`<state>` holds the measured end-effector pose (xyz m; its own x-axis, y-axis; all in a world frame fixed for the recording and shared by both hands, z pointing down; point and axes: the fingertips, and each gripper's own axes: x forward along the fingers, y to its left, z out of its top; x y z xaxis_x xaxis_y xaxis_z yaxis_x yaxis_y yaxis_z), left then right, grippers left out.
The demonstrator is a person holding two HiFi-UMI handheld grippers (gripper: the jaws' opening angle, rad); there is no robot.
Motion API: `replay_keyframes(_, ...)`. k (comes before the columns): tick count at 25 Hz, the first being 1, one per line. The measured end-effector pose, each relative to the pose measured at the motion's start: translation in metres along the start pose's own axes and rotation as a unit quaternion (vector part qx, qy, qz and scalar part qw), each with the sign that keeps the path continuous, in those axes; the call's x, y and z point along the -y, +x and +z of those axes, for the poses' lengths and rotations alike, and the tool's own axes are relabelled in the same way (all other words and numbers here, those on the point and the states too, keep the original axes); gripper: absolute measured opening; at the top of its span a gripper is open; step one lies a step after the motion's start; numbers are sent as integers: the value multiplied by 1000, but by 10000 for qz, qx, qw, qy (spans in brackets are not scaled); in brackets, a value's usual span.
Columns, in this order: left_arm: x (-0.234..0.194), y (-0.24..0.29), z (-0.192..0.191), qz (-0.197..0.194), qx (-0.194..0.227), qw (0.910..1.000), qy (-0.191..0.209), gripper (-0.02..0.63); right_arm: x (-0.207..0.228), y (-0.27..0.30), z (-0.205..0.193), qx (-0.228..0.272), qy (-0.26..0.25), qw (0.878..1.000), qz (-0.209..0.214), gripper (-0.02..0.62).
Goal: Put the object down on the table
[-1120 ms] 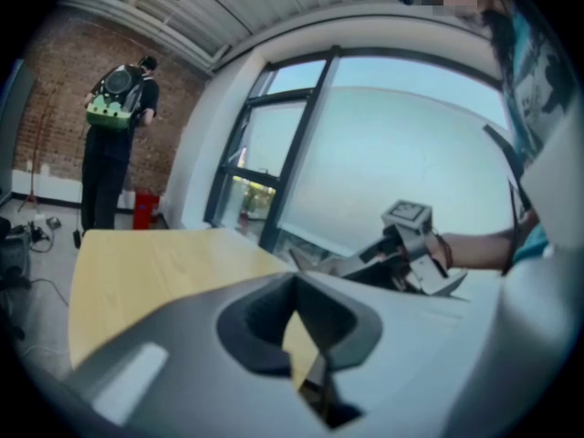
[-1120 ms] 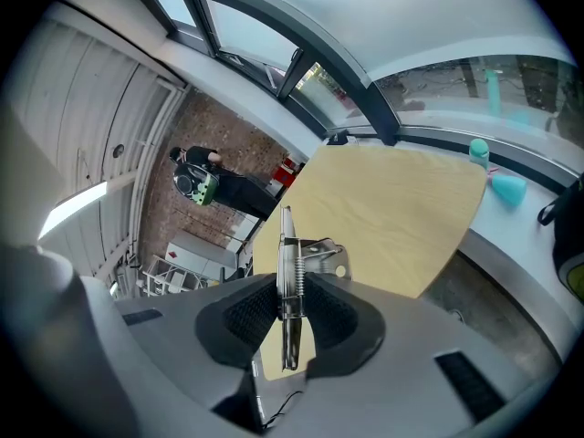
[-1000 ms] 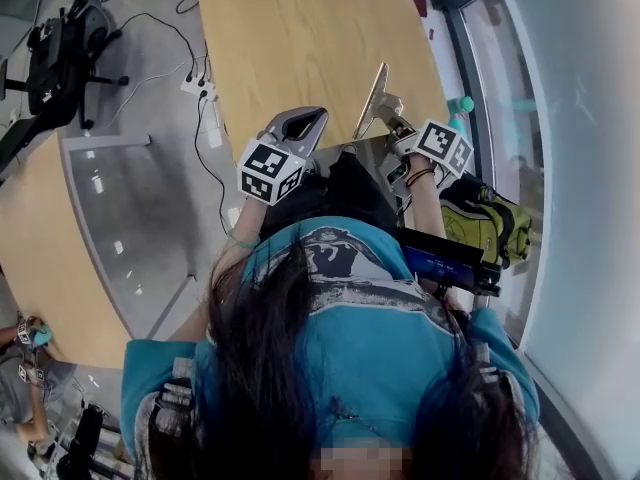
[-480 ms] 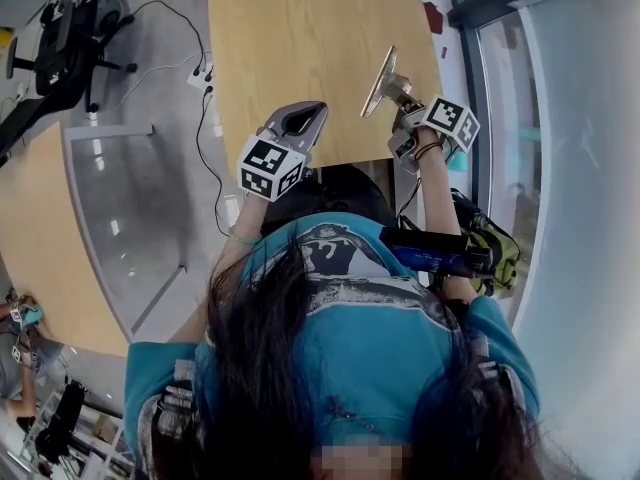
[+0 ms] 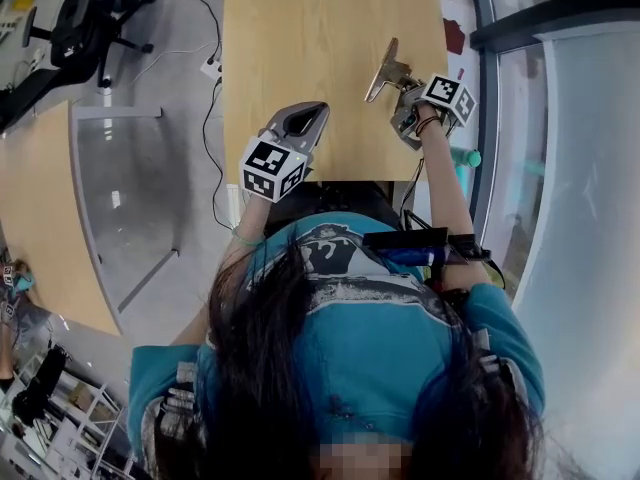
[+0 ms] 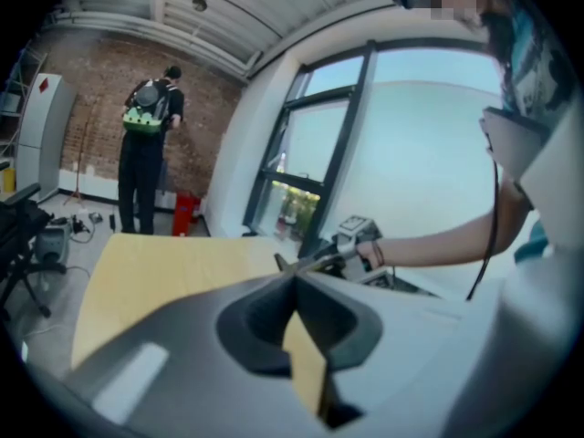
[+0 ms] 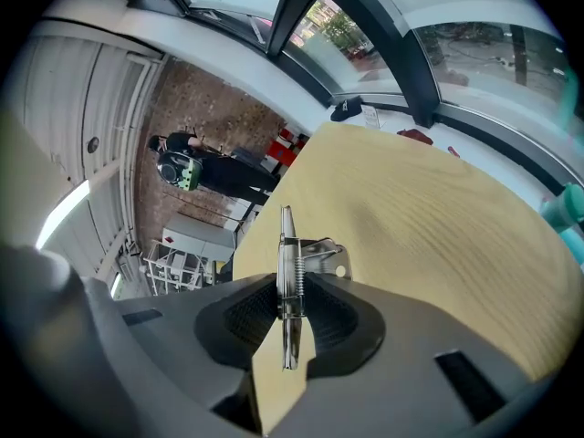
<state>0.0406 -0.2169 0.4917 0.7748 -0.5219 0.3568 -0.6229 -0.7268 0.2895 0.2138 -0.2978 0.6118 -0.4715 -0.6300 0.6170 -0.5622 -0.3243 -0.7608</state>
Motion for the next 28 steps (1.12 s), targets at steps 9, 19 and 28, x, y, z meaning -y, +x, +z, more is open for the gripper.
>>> replay_keyframes(9,-12,0,-9,308,-137,9994,-119,2,31,53,17,-227,346,9988,-257,91)
replay_keyframes(19,-22,-11,-11,534,-149,9983,-204,2,42,65,10,-353,576,9975,-193,92)
replay_keyframes(28,-29,-22,-15,558,-112,9982,-212,2,42,48,11,-107,383,9986,-356,150)
